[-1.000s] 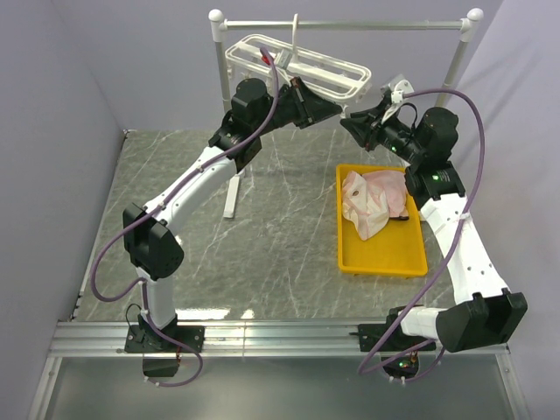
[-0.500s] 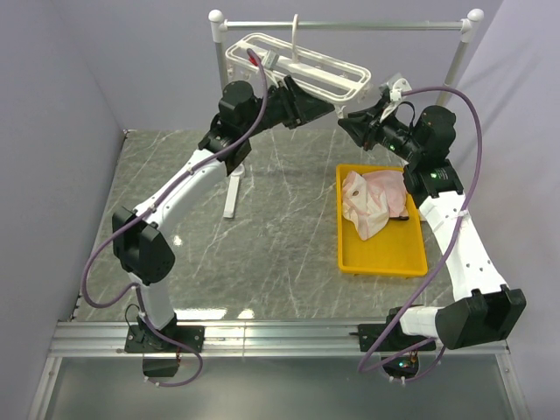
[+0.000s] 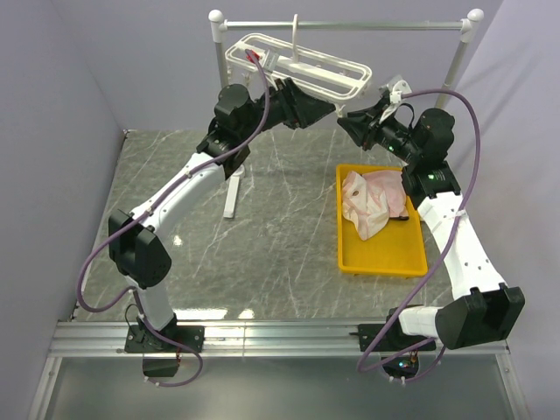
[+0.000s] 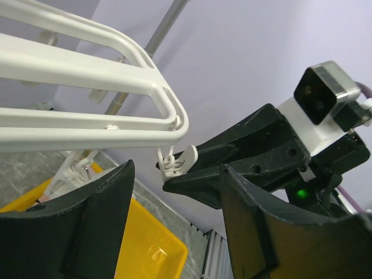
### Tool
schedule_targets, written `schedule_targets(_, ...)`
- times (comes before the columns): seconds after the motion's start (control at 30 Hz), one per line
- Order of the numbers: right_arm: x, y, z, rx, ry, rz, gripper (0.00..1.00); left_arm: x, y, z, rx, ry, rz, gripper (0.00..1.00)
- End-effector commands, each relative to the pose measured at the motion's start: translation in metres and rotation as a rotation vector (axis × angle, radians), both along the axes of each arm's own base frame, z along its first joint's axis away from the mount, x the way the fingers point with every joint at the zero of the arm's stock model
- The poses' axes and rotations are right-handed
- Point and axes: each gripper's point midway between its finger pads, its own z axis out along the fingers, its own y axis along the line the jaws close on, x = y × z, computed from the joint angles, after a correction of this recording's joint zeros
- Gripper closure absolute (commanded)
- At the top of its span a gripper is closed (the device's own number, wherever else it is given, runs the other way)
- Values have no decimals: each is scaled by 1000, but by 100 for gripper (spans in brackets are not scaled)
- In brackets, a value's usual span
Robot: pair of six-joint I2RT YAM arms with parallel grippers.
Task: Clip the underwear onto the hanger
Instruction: Open the clamp at the hanger.
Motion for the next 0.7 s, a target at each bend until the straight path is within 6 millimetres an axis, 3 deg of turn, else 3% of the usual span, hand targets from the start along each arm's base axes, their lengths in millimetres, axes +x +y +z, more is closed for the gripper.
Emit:
schedule_targets(0.0, -8, 4, 22, 16, -75, 17, 100, -5, 2, 21, 2, -91, 34, 35)
schedule_targets(0.43, -14, 6, 23, 9, -63, 17, 100, -12, -23, 21, -1, -96, 5, 40)
schedule_targets(0.6, -13, 7, 23, 9, -63, 17, 100, -2, -23, 18, 9, -74, 53, 41)
schedule_targets(0.67, -13, 7, 23, 10, -61, 19, 100, -1, -25, 16, 12, -72, 50, 48)
